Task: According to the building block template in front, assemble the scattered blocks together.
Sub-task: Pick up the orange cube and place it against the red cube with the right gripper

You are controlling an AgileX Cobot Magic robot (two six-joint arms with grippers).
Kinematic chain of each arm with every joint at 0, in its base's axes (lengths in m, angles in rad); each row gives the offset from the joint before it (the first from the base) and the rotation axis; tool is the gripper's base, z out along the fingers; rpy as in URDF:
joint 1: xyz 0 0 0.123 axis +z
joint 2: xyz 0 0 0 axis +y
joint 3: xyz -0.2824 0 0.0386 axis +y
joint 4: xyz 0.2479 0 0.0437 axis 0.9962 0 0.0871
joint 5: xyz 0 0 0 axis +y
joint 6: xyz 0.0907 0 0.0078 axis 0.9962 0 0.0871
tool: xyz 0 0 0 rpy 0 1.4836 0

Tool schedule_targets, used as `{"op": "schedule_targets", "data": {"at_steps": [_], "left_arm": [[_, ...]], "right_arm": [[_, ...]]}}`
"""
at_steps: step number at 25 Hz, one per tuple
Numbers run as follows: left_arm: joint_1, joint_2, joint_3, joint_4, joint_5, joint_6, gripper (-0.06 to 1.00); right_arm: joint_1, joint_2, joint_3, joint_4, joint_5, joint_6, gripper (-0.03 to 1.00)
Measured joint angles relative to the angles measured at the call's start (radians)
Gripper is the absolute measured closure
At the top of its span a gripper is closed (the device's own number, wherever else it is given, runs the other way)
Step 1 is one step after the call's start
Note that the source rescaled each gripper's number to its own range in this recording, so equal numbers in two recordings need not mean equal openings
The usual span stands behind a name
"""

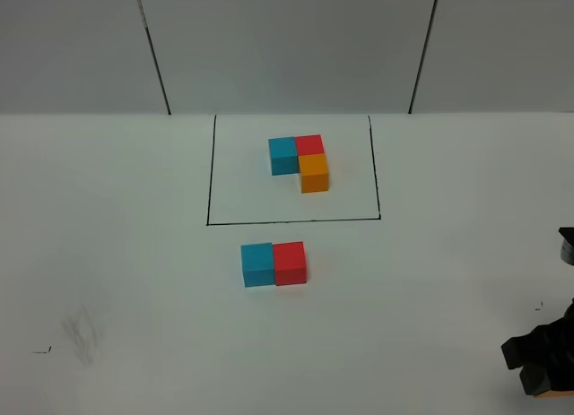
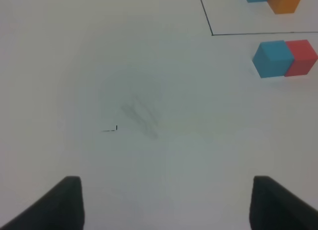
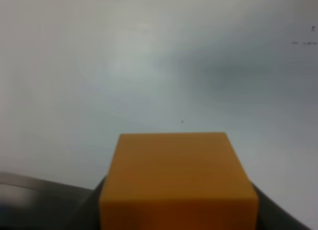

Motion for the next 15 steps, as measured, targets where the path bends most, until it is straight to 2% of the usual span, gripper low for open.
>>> {"op": "schedule_targets", "data": {"at_steps": [9, 15], "left_arm": [[0.000, 0.000, 0.000, 0.000, 0.000, 0.000, -0.06], [0.000, 0.000, 0.000, 0.000, 0.000, 0.000, -0.06]], "right_arm": [[0.000, -0.030, 0.000, 0.033, 0.042, -0.040, 0.97], [0.000, -0.030, -0.010, 0.037, -0.006, -0.008, 0.97]]}}
